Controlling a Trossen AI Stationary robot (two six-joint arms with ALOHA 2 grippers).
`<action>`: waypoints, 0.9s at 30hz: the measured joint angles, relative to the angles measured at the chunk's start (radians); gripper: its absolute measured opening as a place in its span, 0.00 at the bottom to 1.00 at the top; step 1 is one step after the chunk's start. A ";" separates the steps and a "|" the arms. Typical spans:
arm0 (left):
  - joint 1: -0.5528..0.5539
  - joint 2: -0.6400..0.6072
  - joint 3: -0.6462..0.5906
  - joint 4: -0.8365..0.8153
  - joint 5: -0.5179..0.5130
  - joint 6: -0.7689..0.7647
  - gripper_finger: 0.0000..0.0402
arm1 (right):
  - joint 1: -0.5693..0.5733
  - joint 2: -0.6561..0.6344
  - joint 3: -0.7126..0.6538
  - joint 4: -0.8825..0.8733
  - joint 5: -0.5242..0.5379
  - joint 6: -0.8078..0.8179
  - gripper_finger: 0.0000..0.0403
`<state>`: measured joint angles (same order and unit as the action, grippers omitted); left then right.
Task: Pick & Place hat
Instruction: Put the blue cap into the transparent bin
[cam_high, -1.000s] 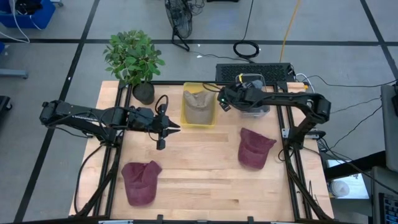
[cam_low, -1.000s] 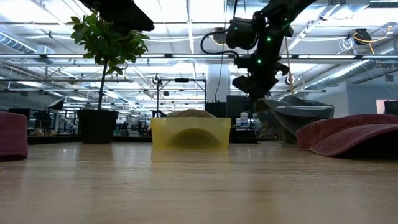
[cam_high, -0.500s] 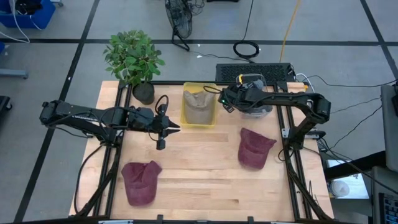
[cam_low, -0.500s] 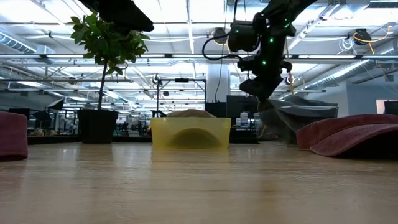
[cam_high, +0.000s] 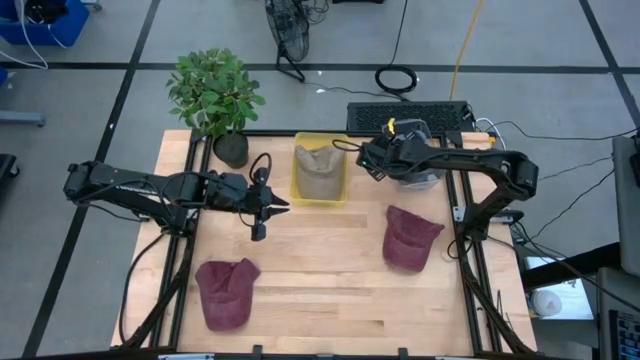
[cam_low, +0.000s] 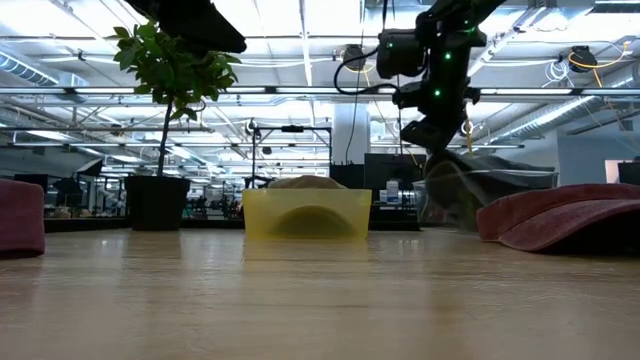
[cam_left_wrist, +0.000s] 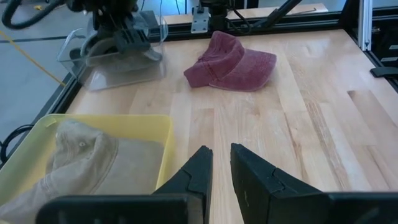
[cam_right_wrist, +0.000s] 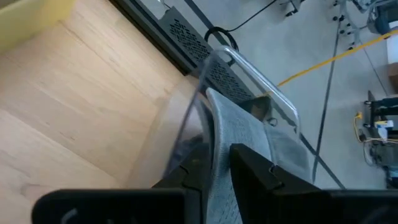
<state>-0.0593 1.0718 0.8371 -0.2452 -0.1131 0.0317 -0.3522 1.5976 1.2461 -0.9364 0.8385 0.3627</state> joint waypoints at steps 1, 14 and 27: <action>0.000 0.000 0.000 -0.001 0.000 0.000 0.16 | 0.000 -0.008 0.000 -0.012 0.001 0.006 0.12; 0.000 0.000 0.000 0.000 0.000 -0.007 0.16 | -0.002 -0.102 0.000 -0.117 0.022 0.030 0.12; -0.001 0.000 0.000 0.000 0.000 -0.008 0.16 | -0.054 -0.130 0.000 -0.323 -0.059 0.170 0.20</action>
<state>-0.0601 1.0718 0.8371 -0.2451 -0.1127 0.0238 -0.4063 1.4677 1.2457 -1.2597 0.7793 0.5328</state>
